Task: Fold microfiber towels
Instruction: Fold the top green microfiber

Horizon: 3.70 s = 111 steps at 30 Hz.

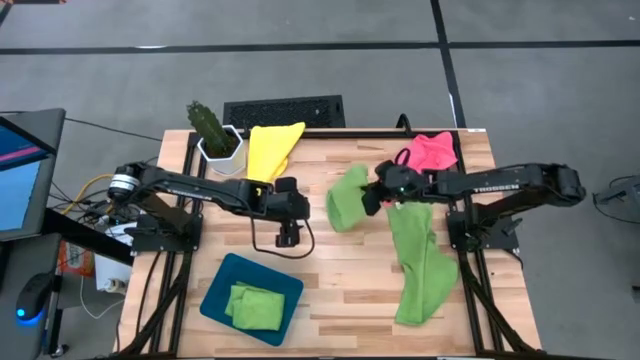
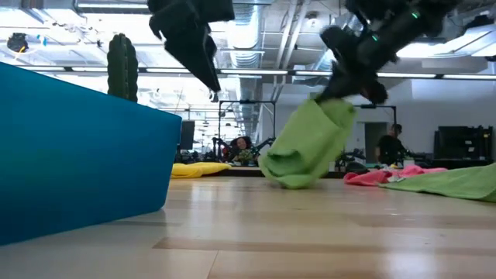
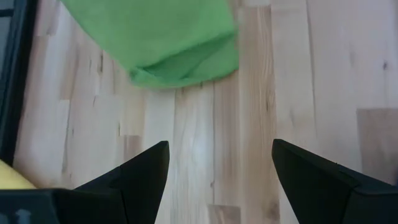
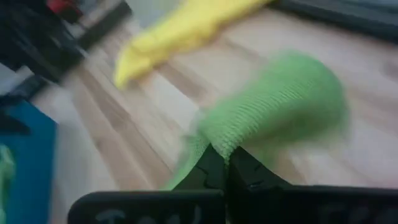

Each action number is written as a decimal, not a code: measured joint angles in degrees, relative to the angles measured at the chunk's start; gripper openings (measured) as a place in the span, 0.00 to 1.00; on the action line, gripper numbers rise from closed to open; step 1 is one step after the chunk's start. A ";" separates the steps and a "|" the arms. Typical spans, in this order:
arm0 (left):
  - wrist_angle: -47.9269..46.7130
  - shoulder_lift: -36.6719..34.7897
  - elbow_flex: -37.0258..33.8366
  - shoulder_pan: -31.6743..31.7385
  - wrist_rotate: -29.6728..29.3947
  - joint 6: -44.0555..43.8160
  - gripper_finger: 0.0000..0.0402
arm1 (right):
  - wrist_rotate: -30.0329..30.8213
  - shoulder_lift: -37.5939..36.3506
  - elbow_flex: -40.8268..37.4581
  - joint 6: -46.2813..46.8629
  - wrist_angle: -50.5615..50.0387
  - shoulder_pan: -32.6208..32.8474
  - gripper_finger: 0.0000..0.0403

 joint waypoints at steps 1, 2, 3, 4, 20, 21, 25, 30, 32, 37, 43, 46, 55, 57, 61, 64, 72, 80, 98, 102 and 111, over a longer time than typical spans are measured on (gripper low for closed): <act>-0.22 -0.74 -0.01 -0.04 0.02 -0.64 0.69 | -0.05 0.82 1.64 -0.57 0.34 0.03 0.02; -0.83 -1.48 -0.01 -0.12 0.03 -1.30 0.69 | -0.10 1.86 3.31 -1.07 0.44 0.33 0.02; -1.43 -2.41 -0.01 -0.25 0.02 -1.84 0.69 | -0.14 3.28 5.05 -1.65 0.73 0.73 0.01; -2.27 -3.47 -0.01 -0.45 0.01 -2.33 0.69 | -0.32 4.85 6.95 -2.48 1.25 1.12 0.01; -6.06 -18.22 0.05 -1.44 -3.99 -11.15 0.69 | 1.76 18.35 26.21 -18.90 5.41 1.06 0.05; -6.95 -18.42 0.05 -1.64 -3.95 -11.43 0.69 | 2.03 18.35 25.54 -17.62 3.59 1.47 0.05; -7.50 -18.36 0.05 -2.70 -3.86 -11.56 0.69 | 4.03 18.35 17.91 -10.18 0.95 4.06 0.04; -7.87 -17.25 0.01 -4.00 -3.82 -10.18 0.69 | 5.38 17.72 7.34 5.33 -4.43 5.73 0.06; -7.78 -17.35 -0.05 -4.46 -3.85 -9.21 0.69 | 4.63 17.72 4.94 10.74 -8.17 6.18 0.08; -5.50 -17.49 -3.33 -4.61 -3.82 -8.73 0.69 | 3.47 17.71 4.62 17.06 -17.41 7.71 0.09; 2.68 -17.35 -10.94 -4.59 -3.32 -9.00 0.69 | 0.38 16.71 5.68 14.85 -15.81 8.06 0.10; 3.85 -17.40 -11.94 -4.59 -3.42 -9.00 0.69 | 0.19 16.73 8.96 11.04 -15.46 6.21 0.10; 4.88 -17.46 -11.95 -4.59 -3.47 -9.38 0.69 | -0.52 19.49 14.84 -0.74 -9.86 -0.22 0.11; 4.95 -17.48 -11.97 -4.59 -3.48 -9.79 0.69 | -1.72 20.83 14.52 -1.46 -10.14 -1.75 0.12; 5.65 -17.49 -12.07 -4.59 -5.06 -9.75 0.69 | -3.60 22.03 14.65 -1.05 -9.14 -1.84 0.15; 12.52 -17.46 -15.08 -4.57 -7.45 -7.14 0.69 | -4.01 21.24 14.69 -0.91 -10.75 0.48 0.15; 45.36 -17.38 -30.58 -1.85 -0.96 -5.31 0.69 | -1.24 20.05 14.64 7.65 -17.34 10.68 0.17; 54.16 -17.36 -40.26 -1.44 3.89 -17.56 0.69 | -1.37 20.88 14.63 11.38 -17.23 23.86 0.36; 56.29 -17.36 -40.95 -1.12 11.55 -14.62 0.69 | 4.75 17.30 17.75 -25.77 -26.65 21.11 0.55; 58.72 -17.36 -40.93 0.19 13.17 -13.48 0.69 | 3.31 17.92 12.24 -30.58 -18.98 14.59 0.55; 59.02 -17.36 -40.93 1.03 13.39 -12.64 0.69 | -6.40 17.92 3.11 -32.49 -6.48 5.52 0.54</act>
